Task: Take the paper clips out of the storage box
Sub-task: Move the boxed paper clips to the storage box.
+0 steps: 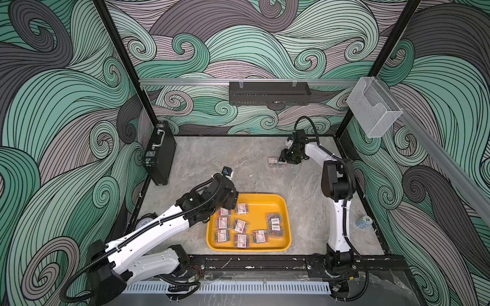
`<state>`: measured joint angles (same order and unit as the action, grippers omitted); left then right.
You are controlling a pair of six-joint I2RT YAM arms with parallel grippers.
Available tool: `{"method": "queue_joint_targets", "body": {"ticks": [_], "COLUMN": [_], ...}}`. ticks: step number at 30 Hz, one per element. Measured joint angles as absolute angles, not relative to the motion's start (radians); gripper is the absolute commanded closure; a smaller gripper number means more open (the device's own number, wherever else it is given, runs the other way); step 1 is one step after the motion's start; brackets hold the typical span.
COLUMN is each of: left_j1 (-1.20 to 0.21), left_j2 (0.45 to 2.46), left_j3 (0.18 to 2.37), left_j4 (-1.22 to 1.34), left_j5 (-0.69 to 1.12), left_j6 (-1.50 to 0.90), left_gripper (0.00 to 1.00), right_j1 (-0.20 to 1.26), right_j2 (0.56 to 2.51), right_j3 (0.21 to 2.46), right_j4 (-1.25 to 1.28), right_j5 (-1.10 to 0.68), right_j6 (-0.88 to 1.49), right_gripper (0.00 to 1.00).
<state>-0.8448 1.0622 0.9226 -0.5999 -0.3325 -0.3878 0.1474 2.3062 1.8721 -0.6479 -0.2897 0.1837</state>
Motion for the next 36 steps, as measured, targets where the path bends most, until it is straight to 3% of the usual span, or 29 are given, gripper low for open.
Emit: {"method": "queue_joint_targets", "body": {"ticks": [6,19,36], "left_j1": [-0.845,-0.845,-0.886], "left_j2": [1.063,1.170,1.431], "left_j3": [0.937,0.980,0.952], "left_j4": [-0.625,-0.770,-0.681], "left_j5": [-0.336,-0.273,-0.093], "left_j6": [-0.411,-0.604,-0.721], "left_gripper": [0.27,0.28,0.29], "right_j1": [0.144,0.157,0.339], "right_j2": [2.264,1.896,1.485], "right_j3": [1.824,1.519,1.153], "right_j4": [-0.646,-0.569,-0.488], "right_j5": [-0.277,-0.215,-0.141], "right_j6": [0.183,0.176,0.231], "right_gripper": [0.45,0.44,0.42]}}
